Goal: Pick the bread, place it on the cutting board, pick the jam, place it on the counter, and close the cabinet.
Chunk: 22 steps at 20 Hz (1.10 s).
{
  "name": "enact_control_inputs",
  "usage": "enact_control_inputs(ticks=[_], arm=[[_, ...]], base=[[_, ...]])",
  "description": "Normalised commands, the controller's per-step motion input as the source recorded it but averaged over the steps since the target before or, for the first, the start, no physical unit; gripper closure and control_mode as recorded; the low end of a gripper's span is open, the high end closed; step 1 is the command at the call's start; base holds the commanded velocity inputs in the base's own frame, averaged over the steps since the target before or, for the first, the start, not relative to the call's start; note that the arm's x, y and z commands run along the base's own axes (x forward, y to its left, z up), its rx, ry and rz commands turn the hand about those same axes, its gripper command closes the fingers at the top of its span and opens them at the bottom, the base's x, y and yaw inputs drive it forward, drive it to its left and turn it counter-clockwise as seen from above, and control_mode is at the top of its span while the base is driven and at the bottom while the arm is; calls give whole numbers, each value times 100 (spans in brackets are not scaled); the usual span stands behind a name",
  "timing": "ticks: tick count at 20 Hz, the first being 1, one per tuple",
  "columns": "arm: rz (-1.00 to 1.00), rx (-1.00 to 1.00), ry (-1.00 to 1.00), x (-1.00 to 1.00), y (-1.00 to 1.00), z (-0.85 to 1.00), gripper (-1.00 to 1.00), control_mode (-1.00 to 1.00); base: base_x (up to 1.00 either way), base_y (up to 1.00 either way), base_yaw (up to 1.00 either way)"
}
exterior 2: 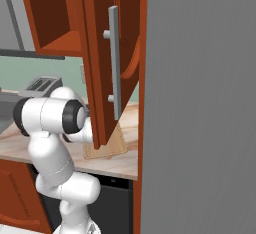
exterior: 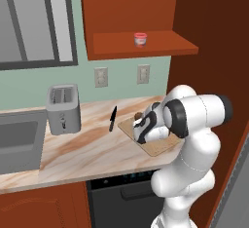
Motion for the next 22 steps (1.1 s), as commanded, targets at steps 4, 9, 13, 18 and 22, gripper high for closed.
enact_control_inputs(ticks=[4, 9, 13, 18, 22], arm=[[0, 0, 0, 13, 0, -31, 100, -100], [0, 0, 0, 9, 0, -31, 100, -100], [0, 0, 0, 8, 0, -27, 100, -100], [0, 0, 0, 0, 0, -24, 100, -100], [0, 0, 0, 0, 0, -19, 100, -100]], base=[[0, 0, 0], [0, 0, 0], [0, 0, 0], [0, 0, 0], [0, 0, 0]])
